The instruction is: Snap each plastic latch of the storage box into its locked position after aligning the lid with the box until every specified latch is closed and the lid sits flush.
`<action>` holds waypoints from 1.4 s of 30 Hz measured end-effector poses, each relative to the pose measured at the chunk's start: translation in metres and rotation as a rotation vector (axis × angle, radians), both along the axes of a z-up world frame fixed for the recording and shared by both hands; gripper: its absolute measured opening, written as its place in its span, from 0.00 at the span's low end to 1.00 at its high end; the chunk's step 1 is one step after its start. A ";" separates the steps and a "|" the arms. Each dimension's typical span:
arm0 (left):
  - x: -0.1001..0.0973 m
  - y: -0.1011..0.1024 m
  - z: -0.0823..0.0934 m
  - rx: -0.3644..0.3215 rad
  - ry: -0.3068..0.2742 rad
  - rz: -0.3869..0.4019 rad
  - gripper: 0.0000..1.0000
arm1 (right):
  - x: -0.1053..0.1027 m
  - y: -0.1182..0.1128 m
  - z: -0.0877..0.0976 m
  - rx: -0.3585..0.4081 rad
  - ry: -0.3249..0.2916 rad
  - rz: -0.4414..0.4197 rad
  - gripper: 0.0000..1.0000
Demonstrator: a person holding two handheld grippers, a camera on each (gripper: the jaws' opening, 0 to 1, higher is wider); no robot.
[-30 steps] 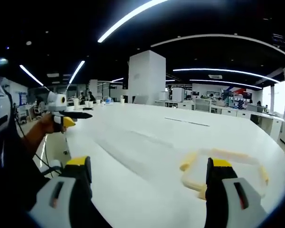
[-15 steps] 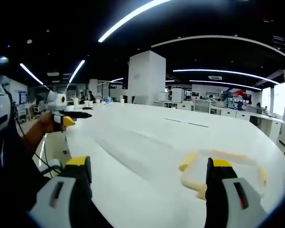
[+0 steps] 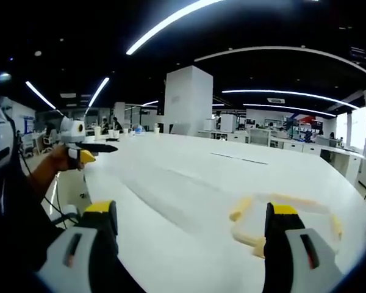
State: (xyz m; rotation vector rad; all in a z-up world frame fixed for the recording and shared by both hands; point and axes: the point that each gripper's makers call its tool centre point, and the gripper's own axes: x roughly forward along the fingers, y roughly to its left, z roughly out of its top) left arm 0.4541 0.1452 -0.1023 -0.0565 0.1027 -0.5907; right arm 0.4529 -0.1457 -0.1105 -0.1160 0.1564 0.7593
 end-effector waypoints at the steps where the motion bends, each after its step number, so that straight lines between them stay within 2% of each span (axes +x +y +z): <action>1: 0.000 0.000 0.000 0.000 0.000 0.000 1.00 | 0.000 0.000 0.000 0.001 0.000 0.000 1.00; 23: -0.001 0.000 0.000 -0.003 0.004 -0.003 1.00 | 0.000 0.001 0.000 -0.004 -0.001 0.000 1.00; 26: 0.000 -0.003 0.005 0.004 -0.001 -0.010 1.00 | 0.001 0.001 0.004 -0.010 -0.006 0.003 1.00; 31: 0.006 -0.009 0.021 0.012 -0.011 -0.028 1.00 | 0.007 0.001 0.022 -0.042 -0.039 0.008 1.00; 35: 0.008 -0.014 0.031 0.034 -0.027 -0.030 1.00 | 0.010 -0.002 0.037 -0.023 -0.062 0.003 1.00; 42: 0.005 -0.018 0.038 0.033 -0.039 -0.034 1.00 | 0.007 0.001 0.032 -0.037 -0.054 0.013 1.00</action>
